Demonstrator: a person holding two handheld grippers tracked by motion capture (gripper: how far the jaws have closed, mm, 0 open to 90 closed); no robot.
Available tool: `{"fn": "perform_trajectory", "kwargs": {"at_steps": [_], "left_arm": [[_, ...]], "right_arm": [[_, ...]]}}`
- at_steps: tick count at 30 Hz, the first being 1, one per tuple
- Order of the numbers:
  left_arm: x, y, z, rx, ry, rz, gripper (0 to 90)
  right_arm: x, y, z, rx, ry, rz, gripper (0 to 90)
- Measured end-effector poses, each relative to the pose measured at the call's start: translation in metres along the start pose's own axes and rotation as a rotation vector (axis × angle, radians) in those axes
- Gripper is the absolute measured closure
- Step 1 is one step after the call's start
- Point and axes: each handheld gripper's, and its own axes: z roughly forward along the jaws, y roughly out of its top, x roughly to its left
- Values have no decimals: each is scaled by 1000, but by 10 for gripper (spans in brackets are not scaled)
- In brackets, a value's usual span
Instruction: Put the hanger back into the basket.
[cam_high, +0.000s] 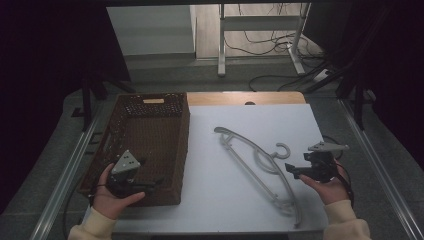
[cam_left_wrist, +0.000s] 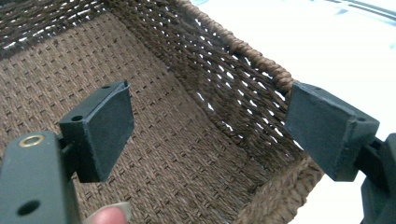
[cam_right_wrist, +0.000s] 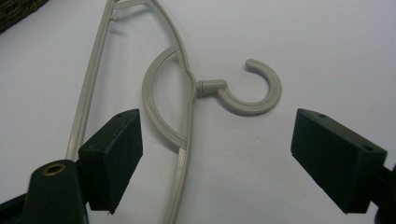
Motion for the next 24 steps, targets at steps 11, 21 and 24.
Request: {"fn": "perform_trajectory", "kwargs": {"at_steps": [11,21,24], "left_arm": [[-4,1,-1,-3,-2,6,159],[-3,-2,-1,4,7,2,159],[-2,-2,-2,4,11,-1,159]], "right_arm": [[6,3,1,17,-13,13,182],[5,11,22,92,-30,25,214],[5,14,30,115,-33,36,246]]}}
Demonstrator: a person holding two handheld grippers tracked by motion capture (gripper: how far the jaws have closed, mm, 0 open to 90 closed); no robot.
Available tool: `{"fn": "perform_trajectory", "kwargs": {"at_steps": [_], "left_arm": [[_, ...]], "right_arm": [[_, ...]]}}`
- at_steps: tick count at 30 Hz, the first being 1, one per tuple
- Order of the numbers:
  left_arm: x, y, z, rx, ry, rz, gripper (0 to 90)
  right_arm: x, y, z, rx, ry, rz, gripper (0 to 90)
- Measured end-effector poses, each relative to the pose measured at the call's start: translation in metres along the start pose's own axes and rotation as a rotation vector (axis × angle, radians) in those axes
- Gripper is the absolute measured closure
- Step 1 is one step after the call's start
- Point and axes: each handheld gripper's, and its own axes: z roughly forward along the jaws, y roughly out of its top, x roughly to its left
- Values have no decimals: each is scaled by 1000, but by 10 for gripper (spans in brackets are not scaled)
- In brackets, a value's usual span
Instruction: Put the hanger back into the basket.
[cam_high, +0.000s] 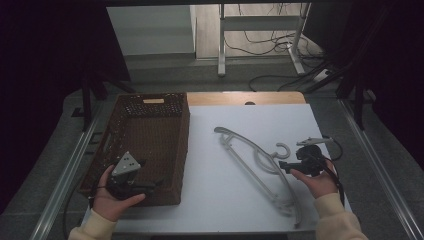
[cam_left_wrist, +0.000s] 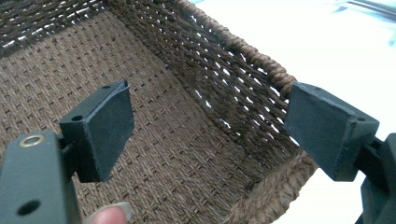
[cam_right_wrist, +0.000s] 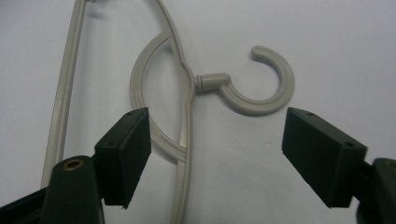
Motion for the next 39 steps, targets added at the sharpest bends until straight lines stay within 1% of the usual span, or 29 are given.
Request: {"fn": "perform_trajectory", "kwargs": {"at_steps": [5,6,12,18,19,20,23,24,27,28,32,33,37,39], "left_arm": [[0,-1,0,1,2,0,159],[0,-1,0,2,4,1,159],[1,-1,1,5,5,2,159],[2,-1,1,5,9,2,159],[2,-1,1,5,8,2,159],[2,-1,1,5,8,1,159],[2,-1,1,6,9,2,159],[2,-1,1,7,10,3,159],[2,-1,1,6,9,2,159],[2,-1,1,7,10,3,159],[2,-1,0,6,11,2,159],[2,-1,0,6,10,3,159],[2,-1,0,5,9,3,159],[2,-1,0,6,9,4,159]], "right_arm": [[2,7,8,26,4,15,285],[4,10,14,46,4,19,304],[8,16,29,92,-3,23,330],[10,18,38,124,-17,18,349],[11,18,40,131,-15,19,353],[12,18,44,151,-22,19,362],[12,18,46,166,-24,22,376],[13,18,48,179,-30,32,399],[13,18,51,193,-33,40,419],[13,18,53,205,-41,44,447],[15,19,58,233,-55,37,500],[15,19,58,233,-55,37,500],[18,19,60,249,-88,23,564],[19,20,60,255,-93,21,601]]}}
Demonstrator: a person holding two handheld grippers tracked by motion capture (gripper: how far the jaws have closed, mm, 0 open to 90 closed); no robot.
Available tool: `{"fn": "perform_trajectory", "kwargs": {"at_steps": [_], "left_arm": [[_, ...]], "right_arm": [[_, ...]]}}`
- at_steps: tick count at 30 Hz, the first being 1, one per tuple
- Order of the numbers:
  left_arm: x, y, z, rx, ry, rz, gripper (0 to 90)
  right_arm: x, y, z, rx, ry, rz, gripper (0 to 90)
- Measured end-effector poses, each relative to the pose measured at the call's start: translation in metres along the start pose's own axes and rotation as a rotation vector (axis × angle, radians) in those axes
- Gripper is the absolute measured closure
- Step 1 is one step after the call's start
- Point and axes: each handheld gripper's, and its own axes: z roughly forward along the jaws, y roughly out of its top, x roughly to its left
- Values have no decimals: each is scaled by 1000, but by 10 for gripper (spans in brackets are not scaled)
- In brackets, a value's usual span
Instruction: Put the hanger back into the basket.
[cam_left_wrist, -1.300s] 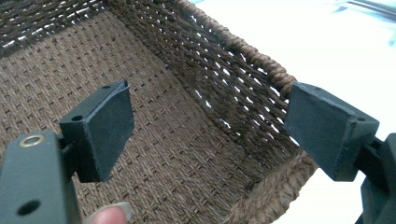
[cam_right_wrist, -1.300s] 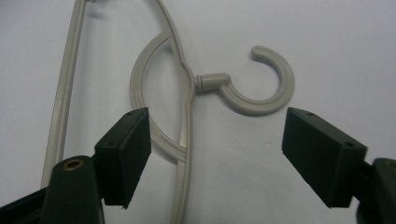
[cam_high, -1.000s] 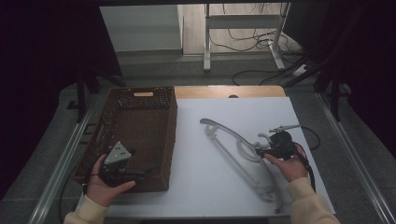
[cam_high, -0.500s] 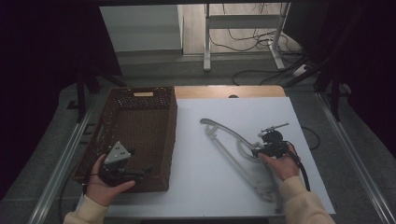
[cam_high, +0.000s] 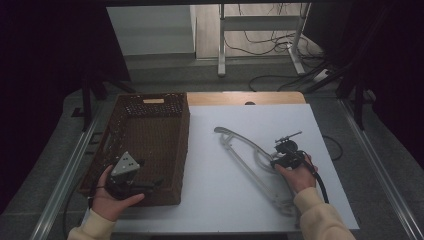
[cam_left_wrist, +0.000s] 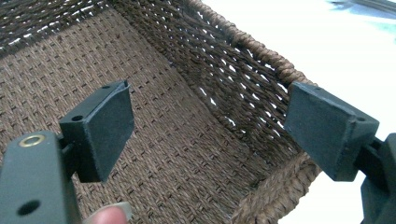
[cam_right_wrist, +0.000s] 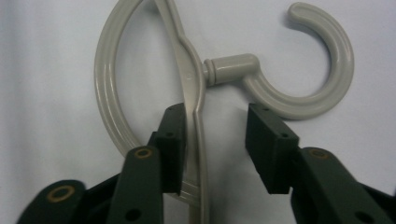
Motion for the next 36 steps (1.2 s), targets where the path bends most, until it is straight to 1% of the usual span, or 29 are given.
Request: {"fn": "perform_trajectory", "kwargs": {"at_steps": [1,2,4,5,6,8,10,11,14,15,16,17,21,24,25,27,28,29,30,31,32,33,35,36], "left_arm": [[0,0,0,0,-1,2,159],[0,0,0,0,-1,2,159],[0,0,0,0,-1,3,159],[-1,0,0,1,-1,3,159],[-1,0,0,1,-1,3,159],[-1,0,0,0,-2,3,159],[-1,0,0,0,-2,3,159],[-1,0,0,0,-2,2,159],[0,0,0,2,-2,2,159],[0,0,0,1,-2,3,159],[0,0,0,1,-2,3,159],[0,0,0,1,-2,3,159],[0,-1,1,1,-2,0,159],[0,-1,1,3,-3,3,159],[0,-1,1,3,-3,3,159],[0,-1,1,3,-1,3,159],[0,-1,1,3,-1,3,159],[0,-1,1,4,-1,3,159],[0,-1,1,4,-1,3,159],[1,-1,0,4,0,3,159],[1,-1,0,4,0,3,159],[1,-1,0,2,0,3,159],[1,-1,0,-1,-3,-1,160],[2,-1,-1,-11,-19,-13,160]], "right_arm": [[3,1,0,5,-1,-8,652],[3,1,0,5,-1,-8,652],[5,2,0,13,-1,-17,709],[7,3,0,20,1,-14,758],[7,3,0,20,1,-14,758],[8,3,0,26,6,-14,799],[8,4,0,27,7,2,802],[7,4,0,29,16,10,806],[6,4,0,30,19,8,810],[5,4,-1,34,31,15,819],[5,4,-1,34,31,15,819],[2,4,-3,26,51,36,821],[-1,4,-8,12,43,28,822],[-3,4,-11,2,48,24,822],[-3,4,-12,-6,49,24,822],[-5,5,-19,-38,55,22,823],[-5,5,-19,-38,55,22,823],[-7,5,-25,-58,63,26,823],[-7,5,-25,-58,63,26,823],[-10,6,-30,-78,72,26,824],[-10,6,-30,-78,72,26,824],[-13,5,-35,-101,80,25,823],[-15,6,-41,-120,94,20,823],[-16,6,-43,-127,99,15,823]]}}
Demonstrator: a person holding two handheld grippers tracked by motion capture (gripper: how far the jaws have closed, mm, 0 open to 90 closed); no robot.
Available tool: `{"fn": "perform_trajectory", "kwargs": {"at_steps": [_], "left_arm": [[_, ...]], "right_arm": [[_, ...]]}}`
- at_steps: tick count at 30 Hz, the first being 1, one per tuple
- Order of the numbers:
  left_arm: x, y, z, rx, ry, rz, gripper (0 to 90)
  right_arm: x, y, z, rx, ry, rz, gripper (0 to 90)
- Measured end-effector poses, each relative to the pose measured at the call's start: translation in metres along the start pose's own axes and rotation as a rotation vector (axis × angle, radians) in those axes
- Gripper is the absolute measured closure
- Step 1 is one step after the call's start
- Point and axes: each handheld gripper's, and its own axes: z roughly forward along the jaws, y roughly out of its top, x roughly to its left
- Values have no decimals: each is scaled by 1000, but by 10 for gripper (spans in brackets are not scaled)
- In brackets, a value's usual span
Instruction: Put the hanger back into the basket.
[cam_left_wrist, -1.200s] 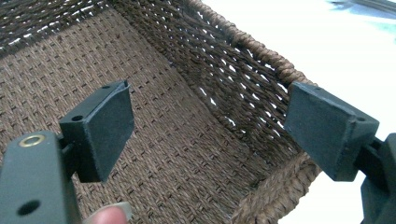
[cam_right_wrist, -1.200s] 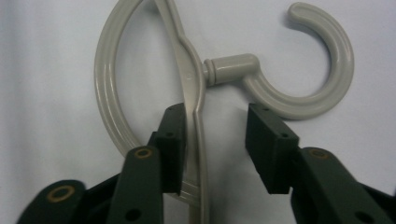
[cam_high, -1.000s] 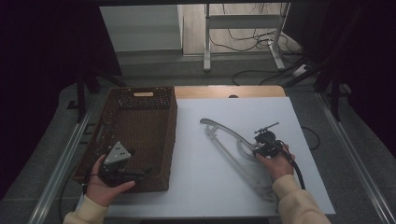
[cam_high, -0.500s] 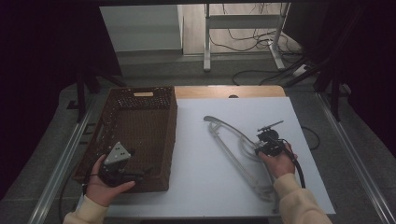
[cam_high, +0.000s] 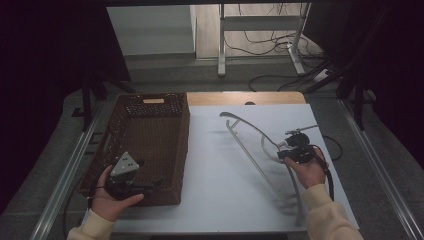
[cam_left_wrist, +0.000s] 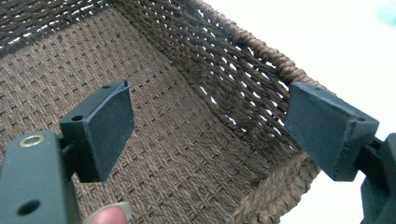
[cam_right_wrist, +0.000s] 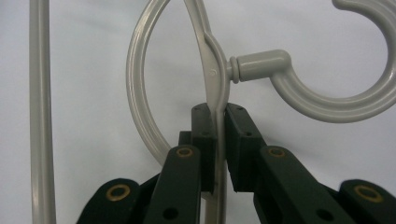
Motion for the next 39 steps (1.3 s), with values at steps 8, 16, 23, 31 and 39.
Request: {"fn": "perform_trajectory", "kwargs": {"at_steps": [8,16,23,31,39], "left_arm": [[0,1,-1,-8,-2,-6,161],[-1,2,-2,-1,-62,-16,167],[-2,6,-4,-13,-100,-22,170],[-1,5,-4,-2,-121,-30,169],[0,7,-5,-7,-150,-44,167]], "right_arm": [[-3,2,-19,-47,38,-39,823],[-5,-6,-43,-89,105,-134,822],[6,-5,-48,-98,155,-239,822],[16,-2,-52,-124,200,-286,822],[34,-1,-52,-125,233,-383,822]]}}
